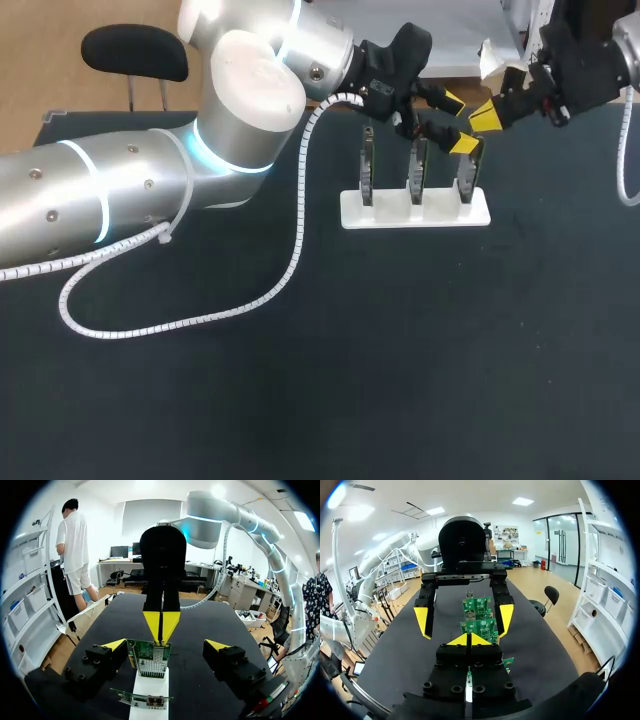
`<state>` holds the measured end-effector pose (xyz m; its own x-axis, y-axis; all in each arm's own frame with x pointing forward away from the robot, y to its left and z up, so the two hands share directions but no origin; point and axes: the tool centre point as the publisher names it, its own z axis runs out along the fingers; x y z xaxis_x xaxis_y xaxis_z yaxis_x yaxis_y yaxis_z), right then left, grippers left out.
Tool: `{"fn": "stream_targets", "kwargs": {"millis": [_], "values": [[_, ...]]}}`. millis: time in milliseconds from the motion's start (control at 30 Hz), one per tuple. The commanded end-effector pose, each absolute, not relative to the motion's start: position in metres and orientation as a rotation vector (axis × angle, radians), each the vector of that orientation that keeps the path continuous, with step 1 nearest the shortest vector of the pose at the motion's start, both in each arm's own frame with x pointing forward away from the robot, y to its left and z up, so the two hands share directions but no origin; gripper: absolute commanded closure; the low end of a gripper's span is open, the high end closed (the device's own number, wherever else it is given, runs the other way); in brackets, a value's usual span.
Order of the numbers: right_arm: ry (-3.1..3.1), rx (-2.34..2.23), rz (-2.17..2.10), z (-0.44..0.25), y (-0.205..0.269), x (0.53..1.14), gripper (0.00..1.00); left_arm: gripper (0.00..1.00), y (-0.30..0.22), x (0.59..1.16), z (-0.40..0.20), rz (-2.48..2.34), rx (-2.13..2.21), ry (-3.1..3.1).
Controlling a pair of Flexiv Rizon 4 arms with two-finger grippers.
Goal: Pick up the optical module with the left hand, and insert it into the network port with the right hand.
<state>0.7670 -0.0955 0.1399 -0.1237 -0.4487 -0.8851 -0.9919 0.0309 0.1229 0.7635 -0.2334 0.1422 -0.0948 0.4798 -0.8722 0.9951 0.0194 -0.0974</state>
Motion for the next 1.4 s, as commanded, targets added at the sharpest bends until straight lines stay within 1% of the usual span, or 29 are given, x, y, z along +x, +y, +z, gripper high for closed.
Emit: {"fn": "stream_targets", "kwargs": {"millis": [33, 467, 800, 967, 1133, 1400], "values": [[1.640, -1.465, 1.056, 0.131, -0.095, 0.768, 1.00, 0.00, -0.234, 0.764, 0.142, -1.007, 1.526, 1.647], [1.575, -1.433, 1.003, 0.157, -0.099, 0.770, 1.00, 0.00, -0.234, 0.764, 0.142, -1.007, 1.526, 1.647], [1.579, -1.404, 0.940, 0.167, -0.111, 0.771, 1.00, 0.00, -0.234, 0.766, 0.146, -1.011, 1.527, 1.610], [1.570, -1.370, 0.918, 0.172, -0.112, 0.773, 1.00, 0.00, -0.230, 0.775, 0.161, -0.973, 1.499, 1.589], [1.556, -1.299, 0.907, 0.184, -0.117, 0.774, 1.00, 0.00, -0.221, 0.788, 0.189, -0.898, 1.479, 1.532], [1.545, -1.162, 0.836, 0.205, -0.138, 0.782, 1.00, 0.00, -0.187, 0.807, 0.238, -0.723, 1.421, 1.458]]}}
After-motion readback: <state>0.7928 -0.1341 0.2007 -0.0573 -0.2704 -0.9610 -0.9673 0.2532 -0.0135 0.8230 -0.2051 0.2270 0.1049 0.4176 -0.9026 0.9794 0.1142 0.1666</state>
